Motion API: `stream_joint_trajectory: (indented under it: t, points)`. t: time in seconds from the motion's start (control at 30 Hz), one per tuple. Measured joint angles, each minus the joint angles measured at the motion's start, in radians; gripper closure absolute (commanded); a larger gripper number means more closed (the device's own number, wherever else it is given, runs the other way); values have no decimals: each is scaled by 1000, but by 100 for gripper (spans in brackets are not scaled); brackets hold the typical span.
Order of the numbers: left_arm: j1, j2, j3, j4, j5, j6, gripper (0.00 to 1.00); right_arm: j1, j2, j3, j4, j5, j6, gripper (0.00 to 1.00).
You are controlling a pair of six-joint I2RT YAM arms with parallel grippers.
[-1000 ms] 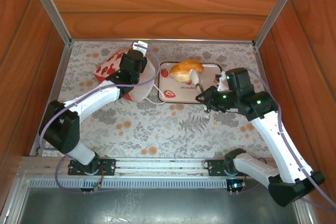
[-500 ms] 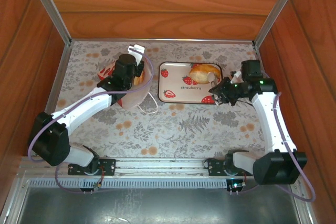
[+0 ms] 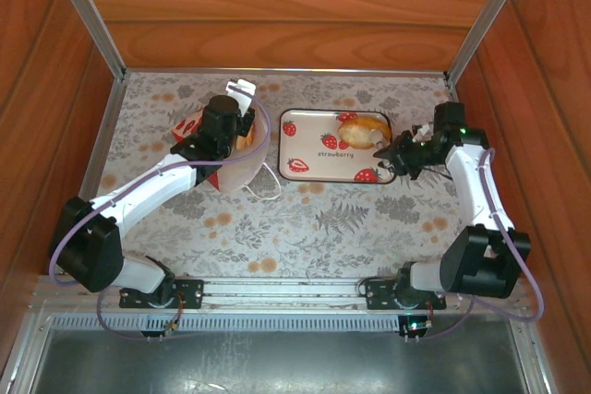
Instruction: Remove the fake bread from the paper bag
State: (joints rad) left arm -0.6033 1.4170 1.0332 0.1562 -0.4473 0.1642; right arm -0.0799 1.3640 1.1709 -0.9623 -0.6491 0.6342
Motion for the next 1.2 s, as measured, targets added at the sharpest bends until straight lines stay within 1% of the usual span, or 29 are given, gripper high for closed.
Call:
stream_joint_trajectory:
  t: [0.17,0.5,0.57,0.7,1.07,1.2]
  points:
    - [0,0,0,0,0,0,100,0,70,1,43,-33,-3,81]
    - [0,0,0,0,-1,0,100,-12,193,52,58,-33,-39,66]
    - [0,0,0,0,-1,0,100,-19,211,61,60,-33,-47,61]
    - [0,0,0,0,-1,3,100,-28,237,76,65,-29,-63,59]
    - [0,19,6,8,-2,20,100,-53,243,93,74,-1,-72,57]
    - [0,20,7,9,-2,22,100,-54,248,100,75,2,-71,55]
